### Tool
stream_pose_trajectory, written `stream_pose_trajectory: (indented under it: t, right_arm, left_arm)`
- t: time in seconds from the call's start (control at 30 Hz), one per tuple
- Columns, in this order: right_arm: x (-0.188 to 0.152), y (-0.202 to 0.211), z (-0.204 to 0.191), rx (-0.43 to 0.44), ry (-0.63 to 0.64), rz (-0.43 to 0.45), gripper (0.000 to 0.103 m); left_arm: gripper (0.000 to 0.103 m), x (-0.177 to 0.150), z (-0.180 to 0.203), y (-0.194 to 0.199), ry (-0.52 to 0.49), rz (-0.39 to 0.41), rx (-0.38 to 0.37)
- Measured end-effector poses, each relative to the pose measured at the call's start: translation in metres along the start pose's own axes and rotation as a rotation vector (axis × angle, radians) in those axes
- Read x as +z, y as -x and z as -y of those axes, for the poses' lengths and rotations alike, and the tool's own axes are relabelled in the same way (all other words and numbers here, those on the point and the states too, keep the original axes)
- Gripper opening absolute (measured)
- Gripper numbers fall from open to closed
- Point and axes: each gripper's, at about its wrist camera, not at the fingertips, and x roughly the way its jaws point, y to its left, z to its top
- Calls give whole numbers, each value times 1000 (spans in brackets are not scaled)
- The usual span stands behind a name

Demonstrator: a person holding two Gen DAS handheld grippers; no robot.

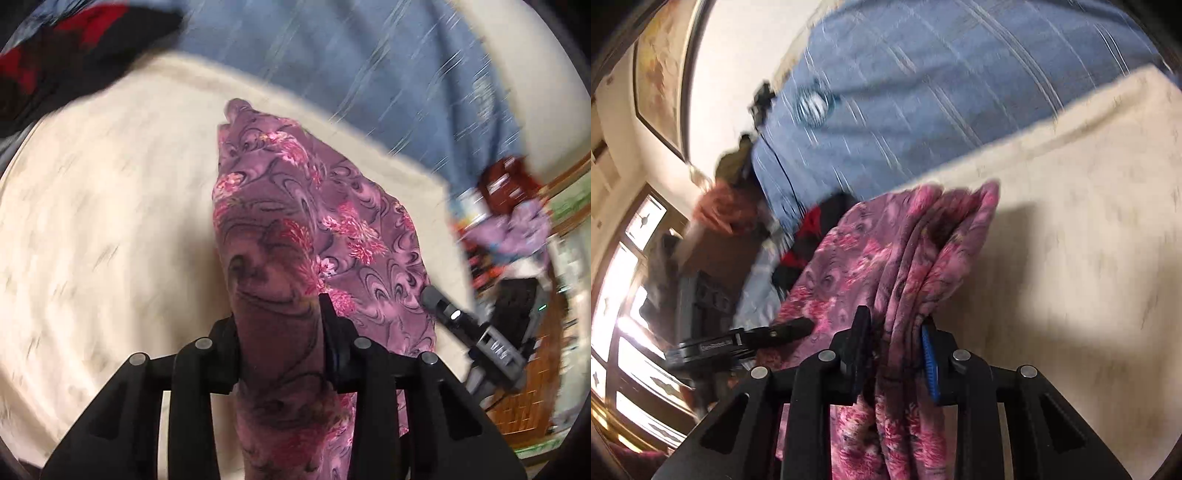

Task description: Fold small clothes

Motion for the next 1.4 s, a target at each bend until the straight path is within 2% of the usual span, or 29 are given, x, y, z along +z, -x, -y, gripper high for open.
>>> stream_pose_trajectory:
  t: [0.03, 0.07, 0.13, 0.2, 0.27, 0.3, 0.33, 0.4, 0.5, 0.57, 0.6, 0.63, 0.67, 0.7, 0.77, 0.87, 0.9, 0.93, 1.0, 1.03, 1.17, 1.23, 1.37, 1.4]
  right_arm:
    - [-12, -8, 6, -40, -8, -23, 26]
    - [-23, -17, 12, -99, -15, -46, 26]
    - [-35, -23, 21, -157, -11, -69, 24]
    - [-33, -11, 14, -239, 13, -38, 31]
    - [-25, 3, 1, -261, 54, 18, 31]
    - [-20, 8, -9, -255, 84, 55, 31]
    - [-13, 13, -20, -239, 125, 89, 31]
    - [-1, 9, -40, -213, 201, 114, 31]
    - [9, -18, -51, -202, 252, 85, 31]
    - [12, -45, -41, -228, 254, 43, 31]
    - [12, -57, -36, -254, 246, 18, 27]
    - [12, -73, -21, -293, 224, -27, 25]
    - [8, -78, -14, -288, 208, -39, 25]
    - [6, -75, -11, -259, 197, -4, 25]
    - [7, -73, -7, -224, 179, 5, 27]
    - [7, -70, -10, -245, 187, -19, 29]
    - [5, -66, -14, -261, 193, -24, 32]
    - [3, -61, -19, -285, 200, -26, 45]
    - [-5, -51, -26, -315, 208, -29, 64]
    - [-12, -45, -29, -328, 216, -31, 70]
    - [-44, -23, -45, -470, 284, -80, 77]
    - [-56, -9, -49, -530, 283, -86, 85]
    - [-77, 18, -60, -636, 269, -84, 95]
    - [-82, 23, -63, -635, 273, -88, 100]
  left_arm:
    - [46, -8, -10, -11, -8, -15, 60]
    - [49, -12, -19, -15, 4, -12, 67]
    - [49, -13, -25, -3, 31, 6, 24]
    - [48, -10, -22, 14, 13, 52, 24]
    - [49, 0, -7, 38, -49, 151, 28]
    - [52, 3, -1, 42, -77, 172, 36]
    - [62, 11, 10, 42, -116, 194, 50]
    - [66, 27, 27, 29, -178, 216, 98]
    - [66, 48, 35, -9, -218, 166, 176]
    - [66, 58, 29, -42, -213, 107, 250]
    - [69, 61, 23, -57, -212, 83, 281]
    - [79, 63, 21, -63, -209, 82, 290]
    - [82, 63, 18, -64, -198, 97, 291]
    - [82, 65, 13, -63, -178, 97, 269]
    - [83, 67, 7, -62, -156, 90, 245]
    - [83, 67, 0, -58, -119, 79, 224]
    - [83, 64, 0, -56, -115, 80, 224]
    - [83, 61, 2, -52, -114, 84, 231]
    - [83, 51, 5, -40, -125, 94, 247]
    - [83, 43, 7, -33, -135, 100, 256]
    - [83, 16, 18, -11, -179, 142, 298]
    - [83, -1, 20, 2, -205, 167, 323]
    - [84, -41, 17, 32, -287, 252, 420]
    - [84, -52, 15, 39, -315, 281, 444]
